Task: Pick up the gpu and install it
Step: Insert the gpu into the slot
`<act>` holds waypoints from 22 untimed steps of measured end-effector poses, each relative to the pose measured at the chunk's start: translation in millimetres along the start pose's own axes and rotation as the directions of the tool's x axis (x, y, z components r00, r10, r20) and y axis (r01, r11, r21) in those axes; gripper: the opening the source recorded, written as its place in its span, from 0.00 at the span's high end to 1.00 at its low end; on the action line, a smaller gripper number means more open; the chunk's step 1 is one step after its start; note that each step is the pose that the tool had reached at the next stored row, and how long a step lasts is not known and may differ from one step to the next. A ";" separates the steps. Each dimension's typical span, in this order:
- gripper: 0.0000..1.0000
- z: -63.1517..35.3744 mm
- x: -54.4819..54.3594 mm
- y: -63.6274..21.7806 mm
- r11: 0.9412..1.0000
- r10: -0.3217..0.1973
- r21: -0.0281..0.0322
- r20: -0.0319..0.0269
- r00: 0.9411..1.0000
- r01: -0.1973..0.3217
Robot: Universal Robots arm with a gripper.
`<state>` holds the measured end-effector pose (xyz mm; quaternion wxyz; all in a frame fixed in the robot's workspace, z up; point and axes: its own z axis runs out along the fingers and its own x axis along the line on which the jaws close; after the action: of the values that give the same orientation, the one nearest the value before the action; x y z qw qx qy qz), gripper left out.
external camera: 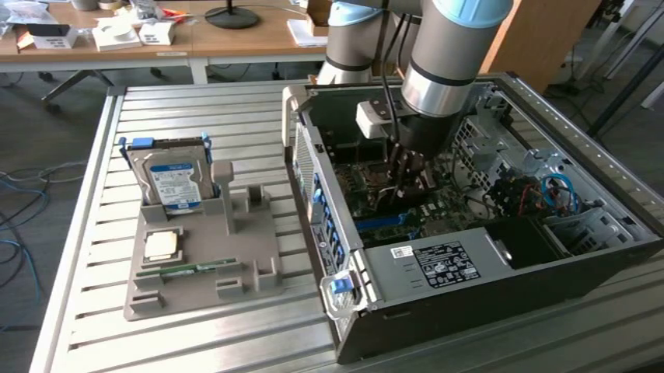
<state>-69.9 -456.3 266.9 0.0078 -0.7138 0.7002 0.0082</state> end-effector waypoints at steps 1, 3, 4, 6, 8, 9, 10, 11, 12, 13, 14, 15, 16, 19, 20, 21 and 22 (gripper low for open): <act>0.74 0.1 -0.1 0.5 1.000 0.000 0.000 0.000 1.000 0.000; 0.74 0.1 -0.1 1.5 1.000 0.000 0.000 0.000 1.000 0.000; 0.74 0.1 -0.1 1.9 1.000 0.000 0.000 0.000 1.000 0.000; 0.74 0.1 -0.1 2.4 1.000 0.000 0.000 0.000 1.000 0.000; 0.74 0.2 -0.1 2.8 1.000 0.000 0.000 0.000 1.000 0.000; 0.74 0.2 -0.1 3.0 1.000 0.000 0.000 0.000 1.000 0.000; 0.74 0.2 -0.1 3.3 1.000 0.000 0.000 0.000 1.000 0.000; 0.74 0.3 -0.1 3.4 1.000 0.000 0.000 0.000 1.000 0.000; 0.74 0.3 -0.1 3.6 1.000 0.000 0.000 0.000 1.000 0.000; 0.74 0.3 -0.1 3.9 1.000 0.000 0.000 0.000 1.000 0.000; 0.74 0.3 -0.1 4.1 1.000 0.000 0.000 0.000 1.000 0.000; 0.74 0.3 -0.1 4.2 1.000 0.000 0.000 0.000 1.000 0.000; 0.74 0.3 -0.1 4.5 1.000 0.000 0.000 0.000 1.000 0.000; 0.74 0.3 -0.2 5.4 1.000 0.000 0.000 0.000 1.000 0.000; 0.74 0.4 -0.2 5.8 1.000 0.000 0.000 0.000 1.000 0.000; 0.74 0.3 -0.3 5.9 1.000 0.000 0.000 0.000 1.000 0.000; 0.74 0.3 -0.3 6.1 1.000 0.000 0.000 0.000 1.000 0.000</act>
<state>-76.1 -456.2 266.5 0.0078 -0.7137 0.7004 0.0082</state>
